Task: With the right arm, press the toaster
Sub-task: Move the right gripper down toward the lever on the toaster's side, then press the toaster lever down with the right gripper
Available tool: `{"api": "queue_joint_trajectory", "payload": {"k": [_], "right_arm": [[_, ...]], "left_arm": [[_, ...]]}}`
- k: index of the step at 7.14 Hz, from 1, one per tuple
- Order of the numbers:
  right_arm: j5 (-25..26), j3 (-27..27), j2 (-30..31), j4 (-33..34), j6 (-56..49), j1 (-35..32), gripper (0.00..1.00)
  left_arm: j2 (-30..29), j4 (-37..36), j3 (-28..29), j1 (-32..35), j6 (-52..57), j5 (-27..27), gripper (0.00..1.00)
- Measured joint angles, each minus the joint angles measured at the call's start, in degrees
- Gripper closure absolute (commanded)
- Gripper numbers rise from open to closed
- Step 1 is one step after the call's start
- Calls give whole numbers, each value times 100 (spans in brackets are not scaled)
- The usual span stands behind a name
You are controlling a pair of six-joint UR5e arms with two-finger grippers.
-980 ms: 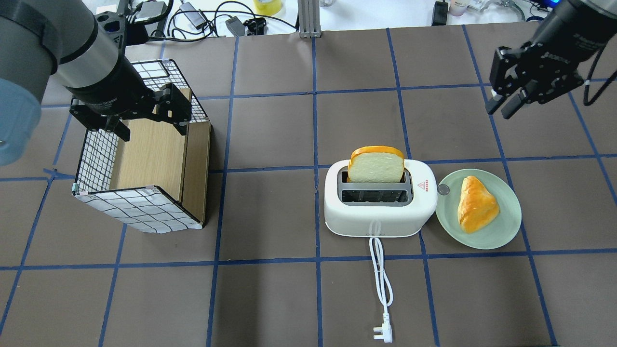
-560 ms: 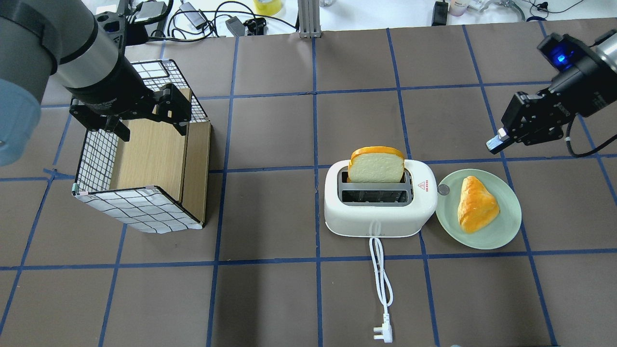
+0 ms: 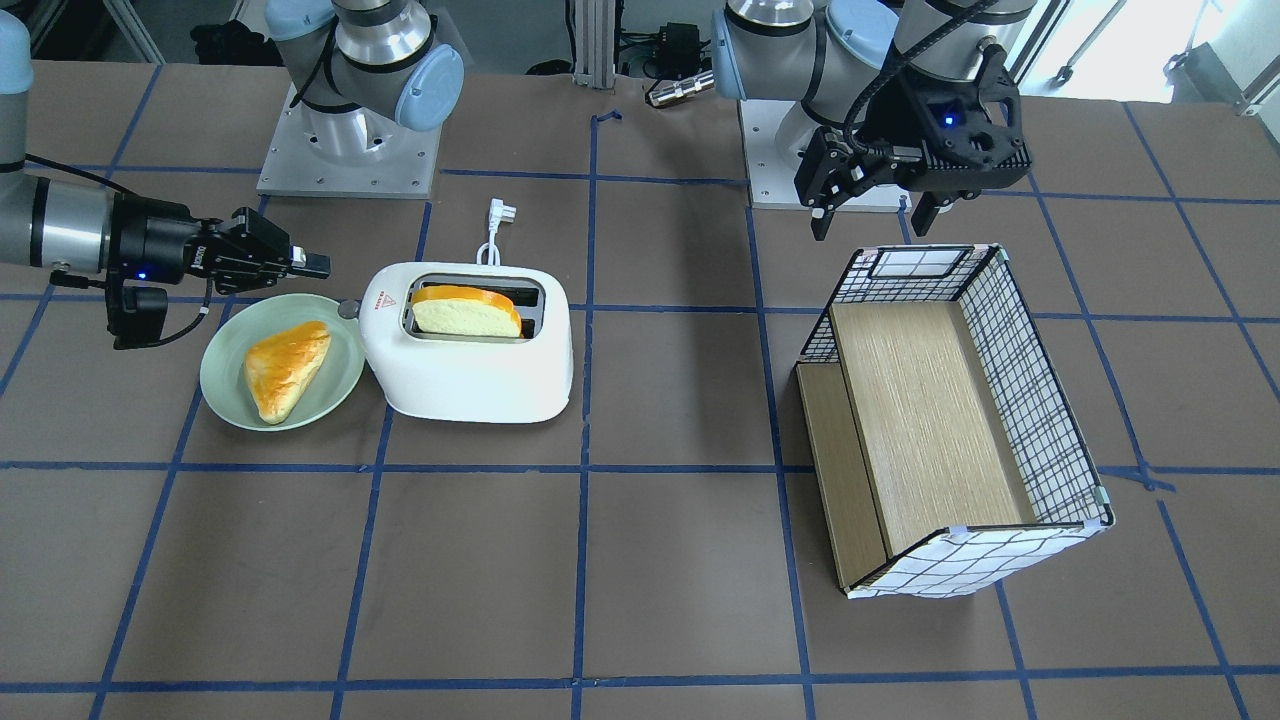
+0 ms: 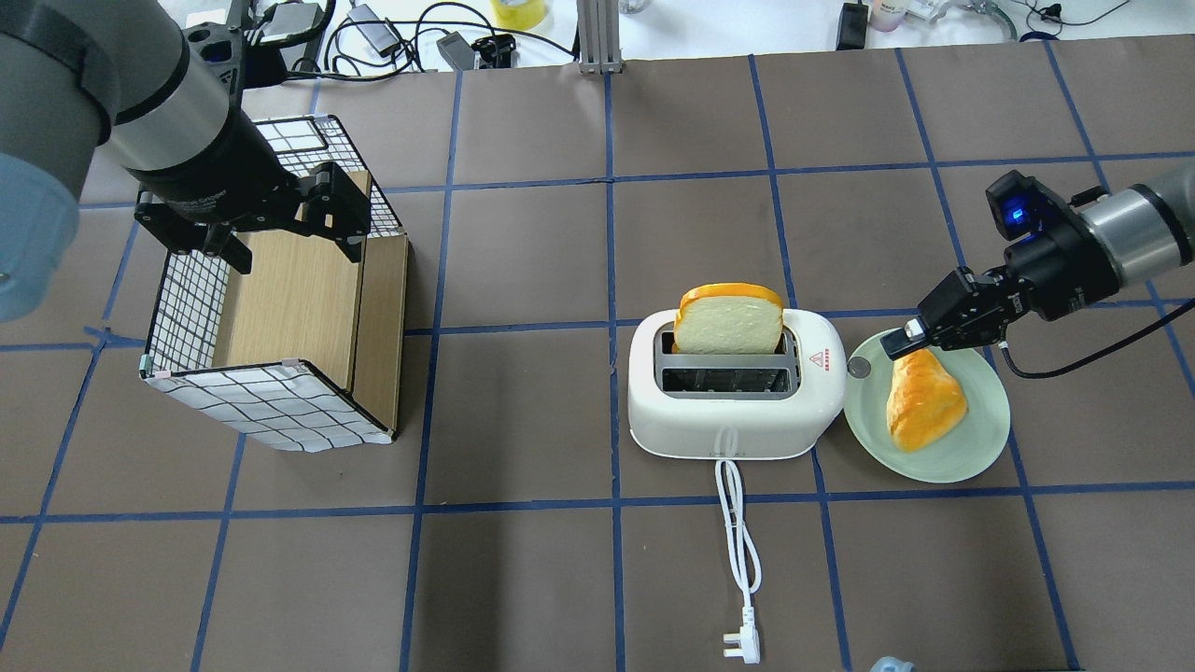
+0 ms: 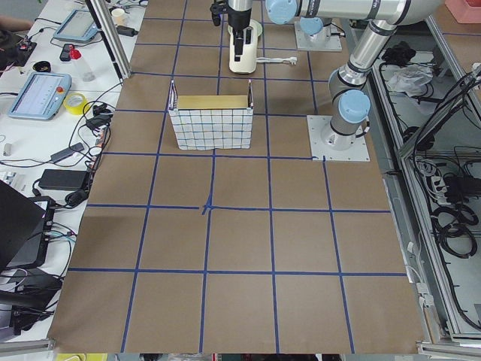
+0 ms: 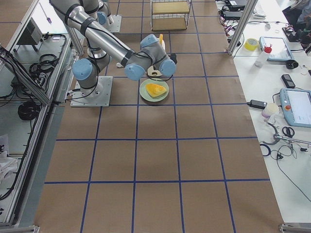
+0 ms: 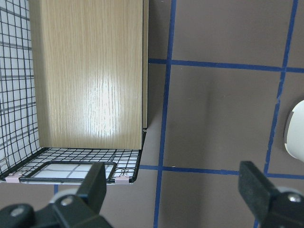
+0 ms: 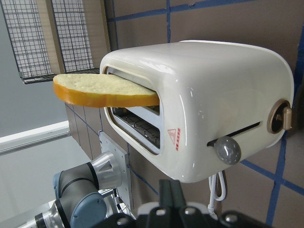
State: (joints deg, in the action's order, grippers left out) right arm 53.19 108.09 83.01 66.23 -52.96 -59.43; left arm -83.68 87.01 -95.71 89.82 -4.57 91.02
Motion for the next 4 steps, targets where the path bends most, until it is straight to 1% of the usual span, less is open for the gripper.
{"api": "queue_joint_trajectory", "payload": {"k": [2,4], "right_arm": [[-19,166,-155,314,-79,23,100],[-39,480,-193,849,-63,27,100]], "left_arm": [[0,0,0,0,0,-3,0],[0,0,0,0,0,-3,0]]}}
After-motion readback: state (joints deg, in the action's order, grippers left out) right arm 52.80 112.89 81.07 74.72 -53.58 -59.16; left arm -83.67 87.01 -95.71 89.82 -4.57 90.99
